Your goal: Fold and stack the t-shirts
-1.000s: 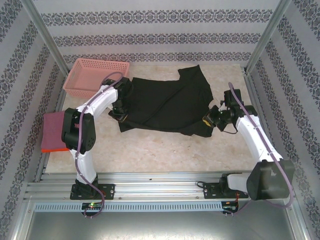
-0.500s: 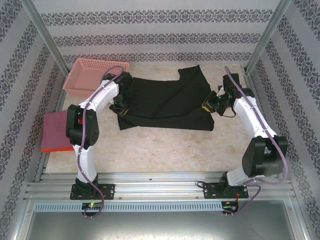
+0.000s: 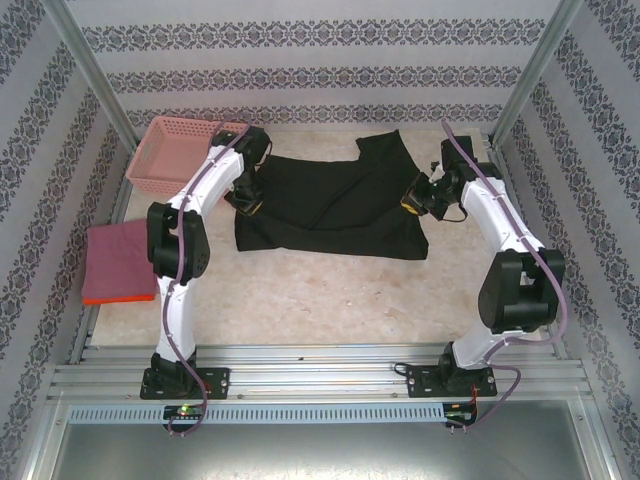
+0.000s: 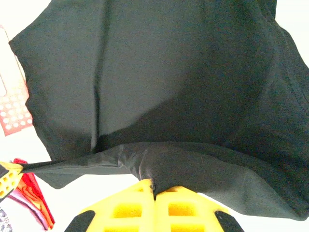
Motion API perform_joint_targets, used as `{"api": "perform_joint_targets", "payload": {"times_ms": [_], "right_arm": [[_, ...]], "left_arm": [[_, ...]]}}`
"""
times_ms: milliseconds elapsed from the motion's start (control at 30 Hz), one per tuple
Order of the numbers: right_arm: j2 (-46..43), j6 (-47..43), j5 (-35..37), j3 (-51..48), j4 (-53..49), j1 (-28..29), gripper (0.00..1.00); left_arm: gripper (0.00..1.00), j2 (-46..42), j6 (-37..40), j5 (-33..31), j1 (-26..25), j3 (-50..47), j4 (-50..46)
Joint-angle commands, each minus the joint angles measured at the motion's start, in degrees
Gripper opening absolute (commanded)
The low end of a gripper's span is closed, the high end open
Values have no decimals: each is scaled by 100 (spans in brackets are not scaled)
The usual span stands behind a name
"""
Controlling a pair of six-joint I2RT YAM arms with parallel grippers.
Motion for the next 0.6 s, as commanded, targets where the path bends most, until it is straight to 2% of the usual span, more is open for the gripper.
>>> {"api": "perform_joint_targets", "payload": {"times_ms": [0, 567], "right_arm": [[103, -113, 99, 228, -113, -85, 0], [608, -147, 143, 606, -91, -121, 0]], "left_arm": [[0, 268, 200, -125, 96, 396, -473], [0, 1115, 517, -135, 189, 1542, -787]]}}
